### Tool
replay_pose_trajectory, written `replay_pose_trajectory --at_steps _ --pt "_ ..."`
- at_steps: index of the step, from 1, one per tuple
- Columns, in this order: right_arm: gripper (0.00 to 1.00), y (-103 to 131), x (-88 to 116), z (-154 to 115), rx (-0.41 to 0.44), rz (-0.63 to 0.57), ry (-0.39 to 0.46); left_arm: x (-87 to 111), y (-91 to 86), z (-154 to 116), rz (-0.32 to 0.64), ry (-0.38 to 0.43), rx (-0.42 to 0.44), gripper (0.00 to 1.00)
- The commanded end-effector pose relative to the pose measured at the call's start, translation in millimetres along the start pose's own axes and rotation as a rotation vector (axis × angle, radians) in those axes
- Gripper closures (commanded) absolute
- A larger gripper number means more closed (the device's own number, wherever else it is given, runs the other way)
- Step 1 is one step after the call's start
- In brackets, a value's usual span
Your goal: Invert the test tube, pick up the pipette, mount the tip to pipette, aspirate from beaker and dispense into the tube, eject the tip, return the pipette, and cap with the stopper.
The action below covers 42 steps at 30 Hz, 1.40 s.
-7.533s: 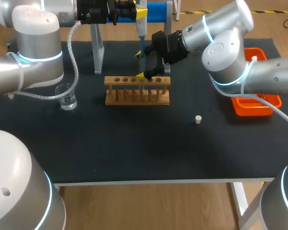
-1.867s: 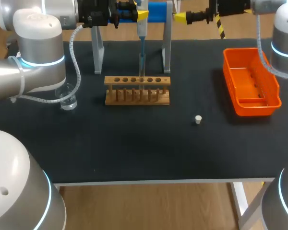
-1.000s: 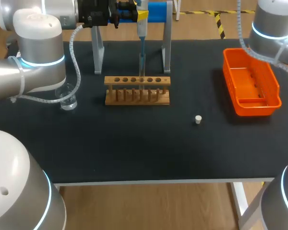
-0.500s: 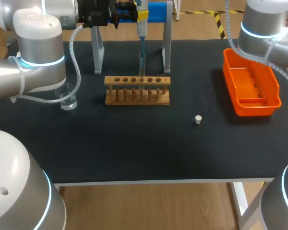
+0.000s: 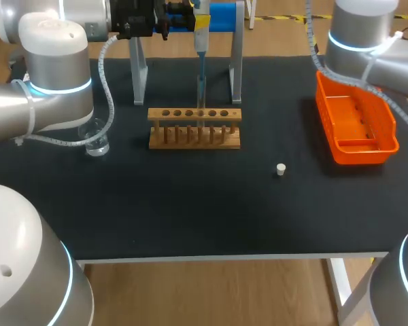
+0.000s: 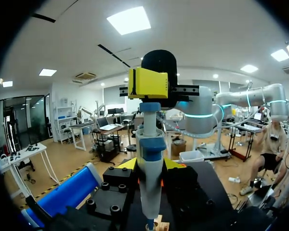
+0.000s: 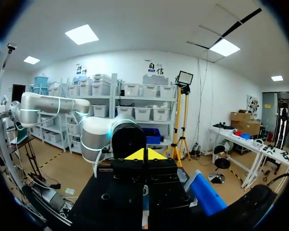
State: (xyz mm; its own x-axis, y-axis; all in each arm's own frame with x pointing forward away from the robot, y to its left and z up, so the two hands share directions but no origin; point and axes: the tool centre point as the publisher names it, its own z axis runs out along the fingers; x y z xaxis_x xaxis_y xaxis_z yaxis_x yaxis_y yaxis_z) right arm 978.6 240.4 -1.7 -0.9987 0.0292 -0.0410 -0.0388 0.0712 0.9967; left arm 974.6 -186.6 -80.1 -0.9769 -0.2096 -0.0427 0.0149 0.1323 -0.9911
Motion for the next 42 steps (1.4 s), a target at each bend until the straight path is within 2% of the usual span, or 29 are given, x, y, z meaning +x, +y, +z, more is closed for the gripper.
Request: replay_pose_trajectory --at_steps 1,14,42 --pt "1.00 -1 -2 3 0.000 -0.001 0.006 1.1 0.9 1 0.002 -0.006 0.006 1.00" --pt "1.00 -3 -3 7 0.006 0.008 0.013 1.1 0.9 1 0.002 -0.006 0.006 1.00" --pt "1.00 -24 -9 10 -0.004 0.050 0.030 1.1 0.9 1 0.002 -0.006 0.006 1.00"
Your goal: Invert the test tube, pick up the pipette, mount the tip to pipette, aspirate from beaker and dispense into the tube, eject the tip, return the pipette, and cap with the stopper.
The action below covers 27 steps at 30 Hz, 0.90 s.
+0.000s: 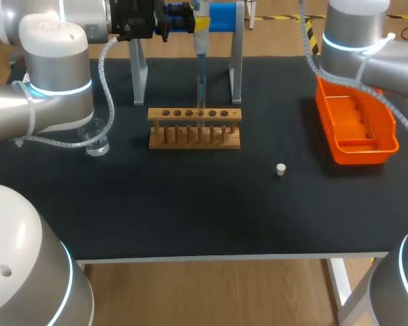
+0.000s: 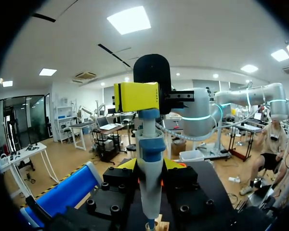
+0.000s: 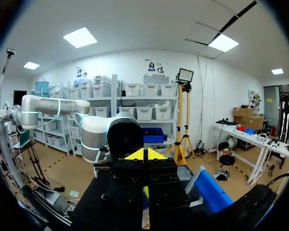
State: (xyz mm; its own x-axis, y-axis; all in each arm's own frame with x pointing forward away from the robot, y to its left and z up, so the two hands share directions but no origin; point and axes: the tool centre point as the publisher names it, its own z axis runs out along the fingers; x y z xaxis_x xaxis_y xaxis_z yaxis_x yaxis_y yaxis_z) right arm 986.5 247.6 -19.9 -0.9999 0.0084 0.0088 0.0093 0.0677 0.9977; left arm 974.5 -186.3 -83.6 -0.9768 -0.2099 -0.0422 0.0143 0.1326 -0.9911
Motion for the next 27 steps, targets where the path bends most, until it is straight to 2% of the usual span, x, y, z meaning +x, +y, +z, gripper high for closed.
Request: replay_pose_trajectory --at_steps 1,18,23,27 --pt "1.00 -8 -2 1 -0.001 0.003 0.007 1.0 -2.6 0 0.002 -0.005 0.006 1.00" --pt "1.00 -26 7 3 0.002 0.031 0.013 1.0 -2.6 0 0.002 -0.005 0.006 1.00" --pt "1.00 -22 8 3 -0.002 0.013 0.009 1.0 -2.6 0 0.002 -0.005 0.006 1.00" --pt "1.00 -8 11 0 -0.010 -0.025 0.006 1.0 -2.6 0 0.002 -0.005 0.006 1.00"
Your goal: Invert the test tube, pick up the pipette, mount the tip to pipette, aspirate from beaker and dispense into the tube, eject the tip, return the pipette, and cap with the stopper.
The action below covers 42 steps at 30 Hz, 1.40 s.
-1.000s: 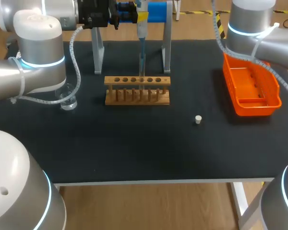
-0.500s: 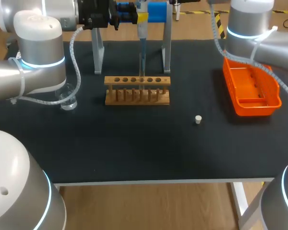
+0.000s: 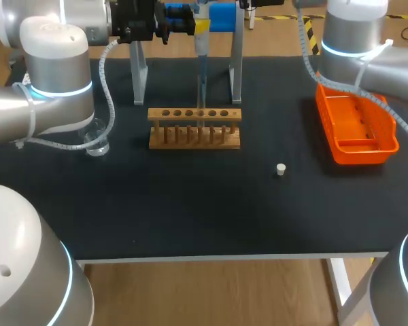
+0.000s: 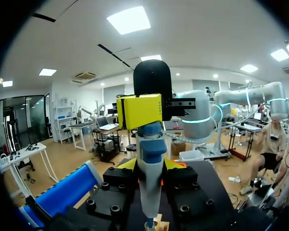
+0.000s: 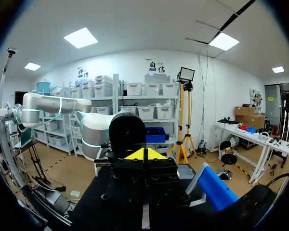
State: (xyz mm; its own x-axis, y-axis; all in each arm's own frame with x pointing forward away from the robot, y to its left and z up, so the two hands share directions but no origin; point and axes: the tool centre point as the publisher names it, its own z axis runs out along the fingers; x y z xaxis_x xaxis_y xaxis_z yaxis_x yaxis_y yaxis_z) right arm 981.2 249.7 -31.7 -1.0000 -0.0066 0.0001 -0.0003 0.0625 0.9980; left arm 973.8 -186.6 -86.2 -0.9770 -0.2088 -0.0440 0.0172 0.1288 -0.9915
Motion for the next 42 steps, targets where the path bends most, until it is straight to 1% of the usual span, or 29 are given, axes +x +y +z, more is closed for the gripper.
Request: replay_pose_trajectory --at_steps 1,4,5,6,7,8,9,14,20,23,26,33,37,39,42 --pt "1.00 7 8 -4 -0.013 -0.028 -0.008 0.0 -5.1 0 0.000 -0.006 0.002 1.00" --pt "1.00 16 12 -10 -0.028 -0.063 -0.012 0.0 -5.1 0 0.000 -0.006 0.002 1.00" --pt "0.97 19 14 -12 -0.040 -0.076 -0.012 0.0 -5.1 0 0.000 -0.006 0.002 1.00" --pt "0.80 21 16 -15 -0.042 -0.081 -0.013 0.0 -5.1 0 0.000 -0.006 0.002 1.00" --pt "0.55 23 20 -19 -0.050 -0.094 -0.018 0.0 -5.1 0 0.000 -0.006 0.002 1.00" --pt "0.11 24 23 -23 -0.056 -0.102 -0.020 0.0 -5.1 0 0.000 -0.006 0.002 1.00" --pt "0.00 24 25 -28 -0.061 -0.108 -0.023 0.0 -5.1 0 0.000 -0.006 0.002 1.00" --pt "0.00 19 32 -47 -0.065 -0.126 -0.044 0.0 -5.1 0 0.000 -0.006 0.002 1.00" --pt "0.00 -1 35 -71 -0.044 -0.130 -0.050 0.0 -5.1 0 0.000 -0.006 0.002 1.00" --pt "0.00 -23 31 -82 -0.011 -0.113 -0.057 0.0 -5.1 0 0.000 -0.006 0.002 1.00" --pt "0.00 -49 27 -88 0.006 -0.081 -0.050 0.0 -5.1 0 0.000 -0.006 0.002 1.00" --pt "0.00 -106 14 -94 -0.001 -0.034 -0.036 0.0 -5.1 0 0.000 -0.006 0.002 1.00" --pt "0.00 -133 11 -90 -0.001 -0.032 -0.026 0.0 -5.1 0 0.000 -0.006 0.002 1.00" --pt "0.00 -145 13 -84 0.008 -0.035 -0.017 0.0 -5.1 0 0.000 -0.006 0.002 1.00" --pt "0.00 -162 16 -74 0.043 -0.045 -0.002 0.0 -5.1 0 0.000 -0.006 0.002 1.00"
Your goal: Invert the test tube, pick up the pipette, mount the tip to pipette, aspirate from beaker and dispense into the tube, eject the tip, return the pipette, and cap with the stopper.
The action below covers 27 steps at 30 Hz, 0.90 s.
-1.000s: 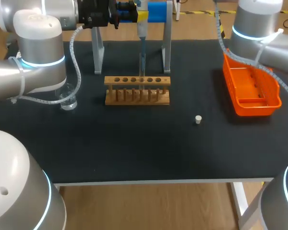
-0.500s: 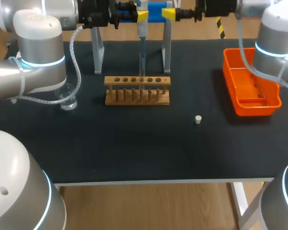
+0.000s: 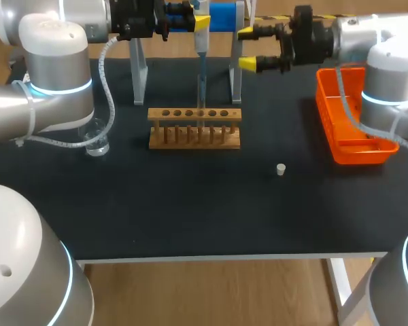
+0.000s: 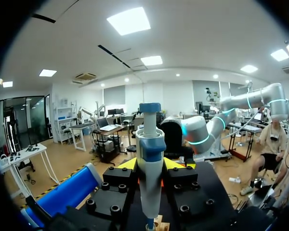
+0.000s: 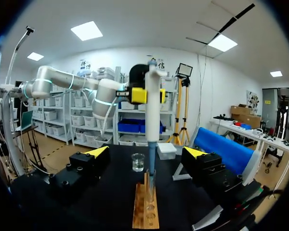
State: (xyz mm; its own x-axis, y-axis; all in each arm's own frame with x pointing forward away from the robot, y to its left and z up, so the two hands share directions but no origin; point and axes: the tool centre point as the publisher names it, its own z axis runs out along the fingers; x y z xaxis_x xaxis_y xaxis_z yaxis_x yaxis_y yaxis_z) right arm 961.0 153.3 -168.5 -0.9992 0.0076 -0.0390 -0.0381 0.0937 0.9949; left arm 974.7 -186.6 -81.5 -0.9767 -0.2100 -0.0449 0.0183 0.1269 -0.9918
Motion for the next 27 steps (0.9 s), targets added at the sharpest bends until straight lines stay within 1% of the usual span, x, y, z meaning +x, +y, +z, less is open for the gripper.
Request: replay_pose_trajectory --at_steps 1,7,12,16,27 --pt "0.00 -23 -3 19 0.019 -0.010 0.021 1.2 -0.5 0 0.000 -0.005 0.000 1.00" --pt "0.00 -47 2 39 0.077 -0.013 0.037 1.2 -0.5 0 0.000 -0.005 0.000 1.00" --pt "0.00 -64 2 48 0.093 0.014 0.040 1.2 -0.5 0 0.000 -0.005 0.000 1.00" --pt "0.00 -73 -1 51 0.098 0.034 0.040 1.2 -0.5 0 0.000 -0.005 0.000 1.00" --pt "0.00 -96 -9 66 0.186 0.052 0.038 1.2 -0.5 0 0.000 -0.005 0.000 1.00"
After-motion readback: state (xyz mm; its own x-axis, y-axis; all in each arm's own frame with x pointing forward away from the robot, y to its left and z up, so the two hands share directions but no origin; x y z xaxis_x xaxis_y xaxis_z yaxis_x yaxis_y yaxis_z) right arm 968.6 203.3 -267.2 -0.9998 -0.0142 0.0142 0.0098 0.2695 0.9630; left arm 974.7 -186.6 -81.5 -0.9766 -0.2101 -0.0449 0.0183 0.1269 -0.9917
